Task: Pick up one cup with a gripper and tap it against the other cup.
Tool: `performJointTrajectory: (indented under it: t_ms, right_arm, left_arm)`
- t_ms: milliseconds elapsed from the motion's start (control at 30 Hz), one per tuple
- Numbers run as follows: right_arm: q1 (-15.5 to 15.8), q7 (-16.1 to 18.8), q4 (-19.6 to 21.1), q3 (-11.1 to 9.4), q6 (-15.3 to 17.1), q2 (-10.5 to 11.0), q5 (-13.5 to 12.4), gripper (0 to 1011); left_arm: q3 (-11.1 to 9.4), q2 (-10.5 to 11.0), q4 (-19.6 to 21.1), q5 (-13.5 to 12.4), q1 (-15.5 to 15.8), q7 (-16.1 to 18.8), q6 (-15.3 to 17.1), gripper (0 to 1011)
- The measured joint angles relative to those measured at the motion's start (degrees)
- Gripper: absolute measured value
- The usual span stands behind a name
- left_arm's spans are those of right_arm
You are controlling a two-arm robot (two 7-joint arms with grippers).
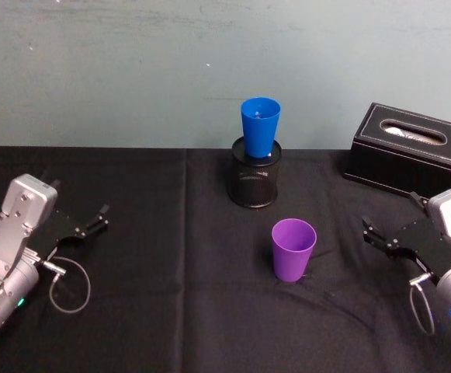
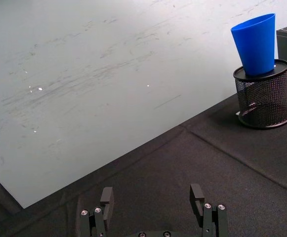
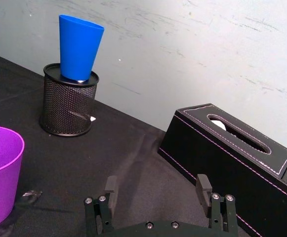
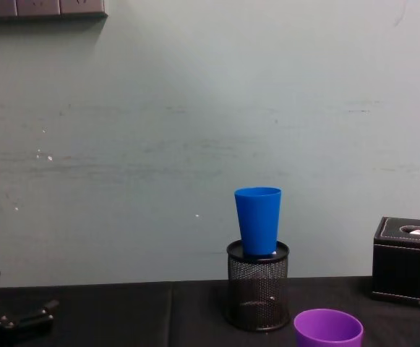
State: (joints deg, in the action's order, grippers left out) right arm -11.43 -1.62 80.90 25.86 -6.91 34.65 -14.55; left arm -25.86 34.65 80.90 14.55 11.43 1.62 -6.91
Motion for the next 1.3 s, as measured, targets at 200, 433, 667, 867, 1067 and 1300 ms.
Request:
performJointTrajectory:
  t_ms: [200,433,667,867,1067,1300]
  right_arm:
    - [0.0,0.0,0.0,0.0,0.0,0.0,0.0,1002]
    - [0.0,0.0,0.0,0.0,0.0,0.0,0.0,1002]
    - [0.0,0.0,0.0,0.0,0.0,0.0,0.0,1002]
    - [0.0,0.3,0.1,-0.3,-0.1,-0.4,-0.1,1002]
    - [1.2,2.6,2.8,-1.7,-1.0,-1.6,-2.1,1002]
    - [3.6,3.0,5.7,-3.3,-0.7,-2.7,-3.6,1002]
  left_arm:
    - [0.0,0.0,0.0,0.0,0.0,0.0,0.0,1011]
    - [0.0,0.0,0.0,0.0,0.0,0.0,0.0,1011]
    - [0.0,0.0,0.0,0.0,0.0,0.0,0.0,1011]
    - [0.0,0.0,0.0,0.0,0.0,0.0,0.0,1011]
    - [0.0,0.0,0.0,0.0,0.0,0.0,0.0,1011]
    - [0.0,0.0,0.0,0.0,0.0,0.0,0.0,1011]
